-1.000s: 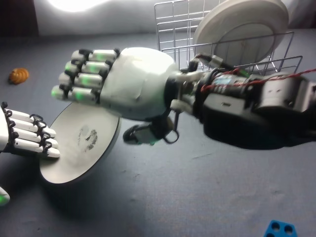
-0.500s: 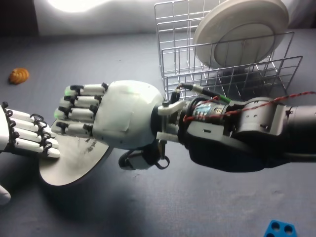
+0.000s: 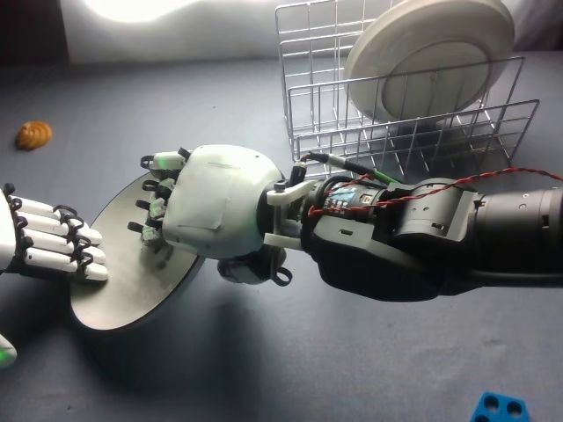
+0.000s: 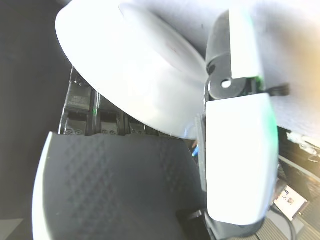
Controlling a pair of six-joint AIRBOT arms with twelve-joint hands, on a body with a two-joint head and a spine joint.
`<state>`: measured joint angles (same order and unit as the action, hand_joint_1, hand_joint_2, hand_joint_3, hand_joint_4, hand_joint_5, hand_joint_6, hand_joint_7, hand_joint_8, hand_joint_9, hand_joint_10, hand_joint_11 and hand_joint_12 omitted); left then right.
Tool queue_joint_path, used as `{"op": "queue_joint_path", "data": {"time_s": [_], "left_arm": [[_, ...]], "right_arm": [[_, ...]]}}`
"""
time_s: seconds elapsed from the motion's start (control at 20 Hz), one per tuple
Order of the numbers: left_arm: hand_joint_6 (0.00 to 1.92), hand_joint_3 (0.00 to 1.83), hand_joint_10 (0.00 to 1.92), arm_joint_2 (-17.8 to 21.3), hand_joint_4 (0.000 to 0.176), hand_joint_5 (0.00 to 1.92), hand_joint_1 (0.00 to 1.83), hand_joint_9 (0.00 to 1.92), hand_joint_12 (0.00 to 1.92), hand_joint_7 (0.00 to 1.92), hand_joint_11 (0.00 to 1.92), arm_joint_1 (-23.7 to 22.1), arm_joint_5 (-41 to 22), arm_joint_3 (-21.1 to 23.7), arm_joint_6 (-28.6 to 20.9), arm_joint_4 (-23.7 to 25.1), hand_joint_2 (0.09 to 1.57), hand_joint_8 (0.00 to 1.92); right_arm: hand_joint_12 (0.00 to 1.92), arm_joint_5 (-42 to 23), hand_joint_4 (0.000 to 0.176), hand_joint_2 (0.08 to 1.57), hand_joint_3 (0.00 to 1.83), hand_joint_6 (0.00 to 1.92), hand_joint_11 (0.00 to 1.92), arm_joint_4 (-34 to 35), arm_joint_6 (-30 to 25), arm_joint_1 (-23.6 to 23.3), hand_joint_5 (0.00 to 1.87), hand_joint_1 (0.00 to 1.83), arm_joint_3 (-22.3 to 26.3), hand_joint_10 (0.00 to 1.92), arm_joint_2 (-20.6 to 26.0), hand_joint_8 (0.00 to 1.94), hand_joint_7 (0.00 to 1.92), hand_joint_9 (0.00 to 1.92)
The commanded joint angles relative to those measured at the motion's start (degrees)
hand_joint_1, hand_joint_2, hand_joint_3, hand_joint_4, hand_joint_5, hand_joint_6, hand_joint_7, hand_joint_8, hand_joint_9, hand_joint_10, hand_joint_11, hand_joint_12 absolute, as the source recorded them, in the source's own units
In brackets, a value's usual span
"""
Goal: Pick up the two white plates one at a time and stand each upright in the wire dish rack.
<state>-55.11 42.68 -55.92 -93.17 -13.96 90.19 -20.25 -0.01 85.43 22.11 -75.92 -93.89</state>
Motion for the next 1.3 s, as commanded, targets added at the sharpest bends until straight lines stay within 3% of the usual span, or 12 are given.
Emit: {"op": "queue_joint_path", "data": {"time_s": [0.0,0.25,0.3,0.4,0.45,0.5,0.8,1.0,1.05,1.1,1.15,1.25], "left_arm": [[0.01,0.0,0.01,-0.98,0.0,0.1,0.0,0.07,0.01,0.1,0.01,0.39,-1.98,0.14,-0.17,0.54,1.15,0.01],[0.01,0.0,0.01,-1.12,0.0,0.11,0.0,0.07,0.01,0.1,0.02,0.37,-1.98,0.03,-0.17,0.54,1.15,0.01],[0.02,0.0,0.01,-1.15,0.0,0.12,0.0,0.07,0.01,0.1,0.02,0.36,-1.98,0.02,-0.17,0.54,1.16,0.01],[0.02,0.0,0.01,-1.15,0.0,0.13,0.0,0.08,0.02,0.11,0.04,0.36,-1.98,0.0,-0.17,0.54,1.15,0.01],[0.02,0.0,0.01,-1.17,0.0,0.14,0.0,0.09,0.03,0.12,0.05,0.36,-1.98,-0.02,-0.17,0.54,1.16,0.01],[0.01,0.0,0.01,-1.17,0.0,0.14,0.0,0.09,0.02,0.11,0.03,0.37,-1.97,-0.02,-0.17,0.54,1.16,0.01],[0.0,0.0,0.0,-1.13,0.0,0.13,0.0,0.07,0.02,0.11,0.03,-0.08,-1.97,-0.08,-0.24,0.54,1.15,0.0],[0.01,0.0,0.01,-0.36,0.0,0.14,0.0,0.09,0.04,0.12,0.04,-3.97,-2.15,-0.26,-1.22,0.54,1.15,0.01],[0.01,0.0,0.01,-0.01,0.0,0.14,0.0,0.1,0.04,0.12,0.05,-5.77,-2.25,-0.22,-1.58,0.54,1.15,0.01],[0.01,0.0,0.01,0.31,0.0,0.15,0.0,0.1,0.05,0.13,0.06,-7.56,-2.32,-0.18,-1.94,0.54,1.15,0.01],[0.0,0.0,0.01,0.62,0.0,0.14,0.0,0.1,0.05,0.12,0.05,-9.24,-2.38,-0.14,-2.33,0.54,1.16,0.0],[0.0,0.0,0.0,1.36,0.0,0.13,0.0,0.09,0.05,0.12,0.04,-12.98,-2.46,-0.04,-2.91,0.55,1.16,0.0]], "right_arm": [[0.98,-6.97,0.0,1.09,0.0,0.01,0.22,-0.5,0.23,-0.02,0.67,1.17,0.02,0.02,-0.2,0.01,0.66,0.64],[0.94,-7.46,0.0,1.06,0.0,0.02,0.51,0.18,0.19,0.05,0.9,1.19,0.01,0.03,-0.71,0.01,0.92,0.91],[0.89,-7.46,0.0,1.11,0.0,0.69,0.63,0.8,0.19,0.09,1.01,1.18,0.02,0.01,-0.81,0.01,1.0,0.98],[0.79,-7.66,0.014,1.06,0.0,0.88,0.81,1.37,0.19,0.21,1.05,1.24,0.03,0.02,-0.91,0.62,1.16,1.15],[0.79,-8.02,0.0,1.07,0.0,0.9,0.82,1.58,0.19,0.3,1.05,1.36,0.04,0.79,-0.92,0.67,1.14,1.01],[0.77,-8.4,0.0,1.06,0.0,0.88,0.86,1.88,0.19,0.42,1.08,1.38,0.04,0.91,-0.93,0.72,1.12,0.98],[0.72,-8.78,0.0,1.03,0.0,0.84,0.92,3.25,0.2,1.25,1.08,1.39,0.08,0.83,-0.73,0.55,1.26,1.04],[0.76,-8.86,0.022,1.04,0.0,0.78,0.86,3.26,0.2,1.43,1.11,1.26,0.25,0.05,-0.31,0.61,1.2,1.19],[0.77,-8.86,0.024,1.04,0.0,0.77,0.85,3.26,0.2,1.54,1.12,1.26,0.34,0.04,-0.14,0.63,1.19,1.2],[0.81,-8.87,0.0,1.04,0.01,0.81,0.84,3.26,0.2,1.7,1.1,1.36,0.43,0.74,0.04,0.65,1.19,1.03],[0.84,-8.89,0.0,1.05,0.0,0.83,0.82,3.26,0.21,1.92,1.09,1.38,0.6,0.92,0.35,0.71,1.16,0.97],[0.85,-8.89,0.0,1.05,0.0,0.8,0.8,3.27,0.2,2.24,1.11,1.28,1.32,0.53,1.24,0.7,1.15,1.0]]}}
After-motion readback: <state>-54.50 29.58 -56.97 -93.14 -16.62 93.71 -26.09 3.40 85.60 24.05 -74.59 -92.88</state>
